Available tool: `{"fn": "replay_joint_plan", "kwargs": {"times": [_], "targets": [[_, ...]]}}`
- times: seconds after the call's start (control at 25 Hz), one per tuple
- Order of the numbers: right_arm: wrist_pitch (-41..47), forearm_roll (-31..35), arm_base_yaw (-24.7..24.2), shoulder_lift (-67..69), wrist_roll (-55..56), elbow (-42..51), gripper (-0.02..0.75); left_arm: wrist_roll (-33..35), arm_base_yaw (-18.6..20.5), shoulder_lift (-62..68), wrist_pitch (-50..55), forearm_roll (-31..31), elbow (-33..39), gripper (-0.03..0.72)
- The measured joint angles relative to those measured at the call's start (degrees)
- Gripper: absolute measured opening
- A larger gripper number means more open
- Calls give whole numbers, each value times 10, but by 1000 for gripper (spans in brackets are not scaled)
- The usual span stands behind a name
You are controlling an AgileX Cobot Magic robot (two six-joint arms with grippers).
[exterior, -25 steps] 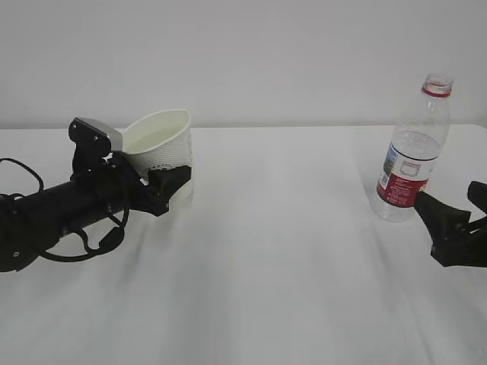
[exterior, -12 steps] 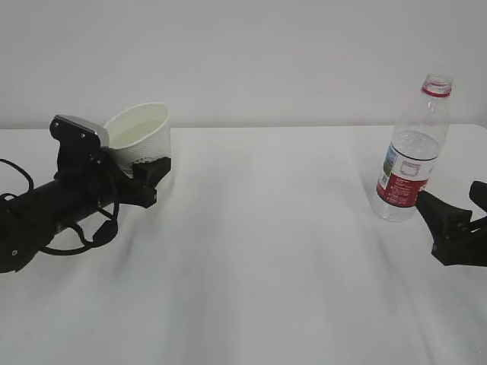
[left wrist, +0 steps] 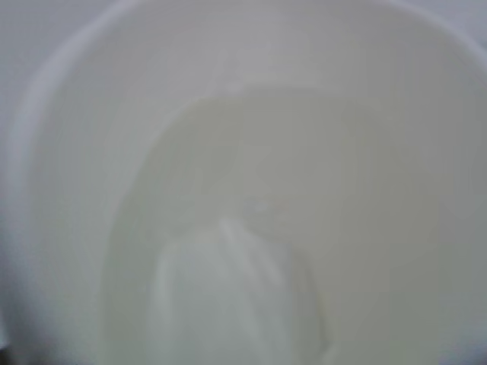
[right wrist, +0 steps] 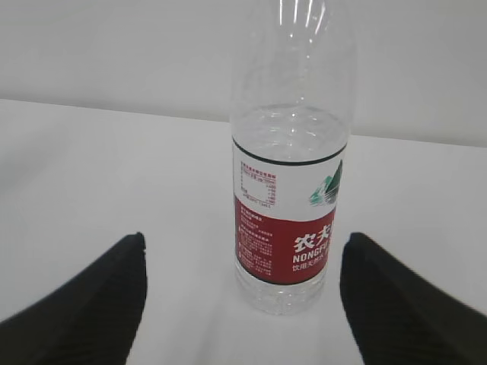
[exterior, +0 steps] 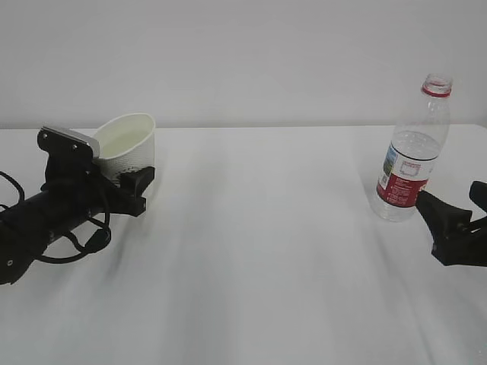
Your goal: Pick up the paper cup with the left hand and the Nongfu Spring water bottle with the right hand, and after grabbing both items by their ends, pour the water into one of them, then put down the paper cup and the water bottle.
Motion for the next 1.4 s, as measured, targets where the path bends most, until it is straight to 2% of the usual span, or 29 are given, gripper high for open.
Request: {"fn": "replay_joint_plan", "kwargs": {"times": [0.44, 1.04, 1.4], "targets": [[0, 0, 0, 0, 0, 0, 593, 1, 1, 30, 0, -36, 0, 464], [0, 5, 0, 22, 0, 0, 593, 2, 1, 30, -7, -41, 13, 463], [0, 5, 0, 22, 0, 0, 593, -23, 1, 30, -19, -42, 25, 462]]}}
